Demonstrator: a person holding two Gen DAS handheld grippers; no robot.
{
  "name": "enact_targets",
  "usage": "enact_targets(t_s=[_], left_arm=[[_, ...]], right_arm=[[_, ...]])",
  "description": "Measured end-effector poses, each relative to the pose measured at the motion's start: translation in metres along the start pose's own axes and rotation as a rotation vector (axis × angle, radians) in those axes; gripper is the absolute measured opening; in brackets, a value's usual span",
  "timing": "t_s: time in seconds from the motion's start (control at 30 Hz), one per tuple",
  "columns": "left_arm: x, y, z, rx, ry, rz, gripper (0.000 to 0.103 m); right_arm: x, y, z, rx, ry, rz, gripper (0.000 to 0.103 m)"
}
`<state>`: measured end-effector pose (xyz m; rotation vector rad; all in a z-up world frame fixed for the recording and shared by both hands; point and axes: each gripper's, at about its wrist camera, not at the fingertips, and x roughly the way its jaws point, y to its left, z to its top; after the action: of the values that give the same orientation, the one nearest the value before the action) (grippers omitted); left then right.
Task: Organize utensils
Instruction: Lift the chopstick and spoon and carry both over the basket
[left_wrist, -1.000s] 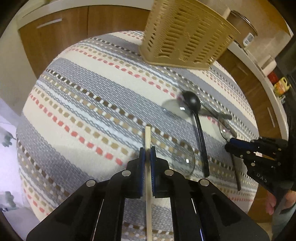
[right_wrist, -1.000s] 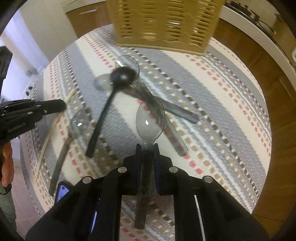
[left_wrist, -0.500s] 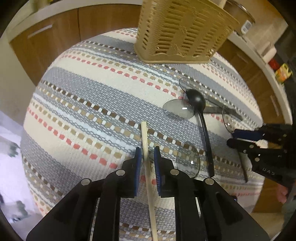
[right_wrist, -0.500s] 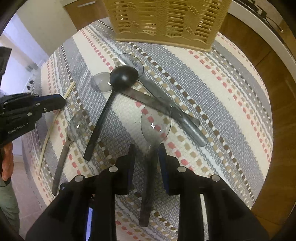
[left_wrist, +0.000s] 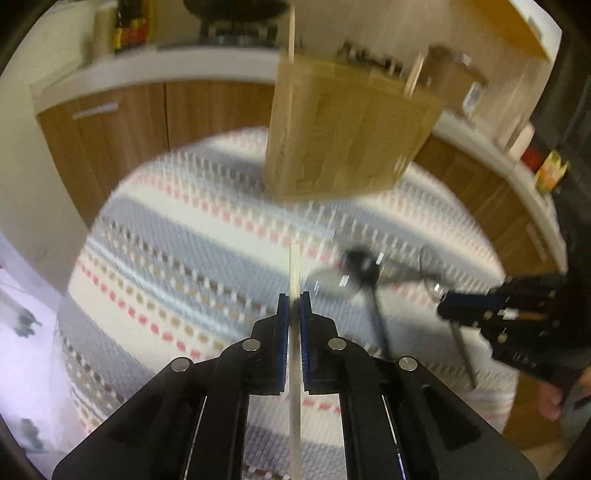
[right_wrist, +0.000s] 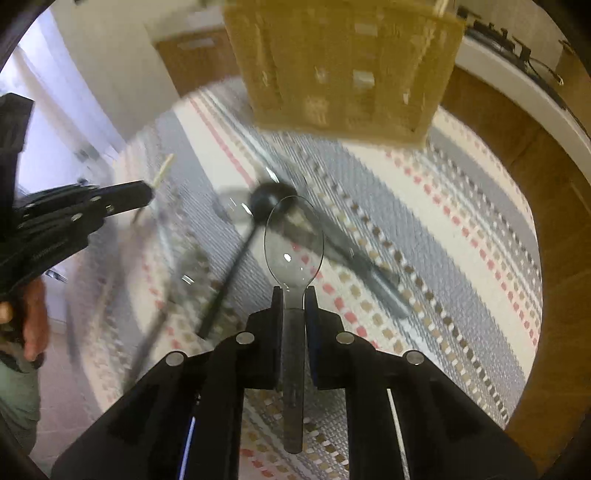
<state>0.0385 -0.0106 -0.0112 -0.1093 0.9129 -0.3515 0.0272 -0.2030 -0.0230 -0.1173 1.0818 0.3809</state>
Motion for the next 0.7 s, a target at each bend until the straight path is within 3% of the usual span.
enact_targets(t_s=[0.4, 0.7], left_arm=[[-0.070, -0.029, 0.081, -0.010, -0.433, -0.112, 0.004], [-0.075, -0.058, 0.136, -0.033, -0.660, -0.198, 0.004]], right_arm=[[-0.066, -0.036, 0.051, 0.059, -0.320, 0.034, 0.010], [-0.099, -0.069, 0.098, 0.114, -0.554, 0.000, 0.010]])
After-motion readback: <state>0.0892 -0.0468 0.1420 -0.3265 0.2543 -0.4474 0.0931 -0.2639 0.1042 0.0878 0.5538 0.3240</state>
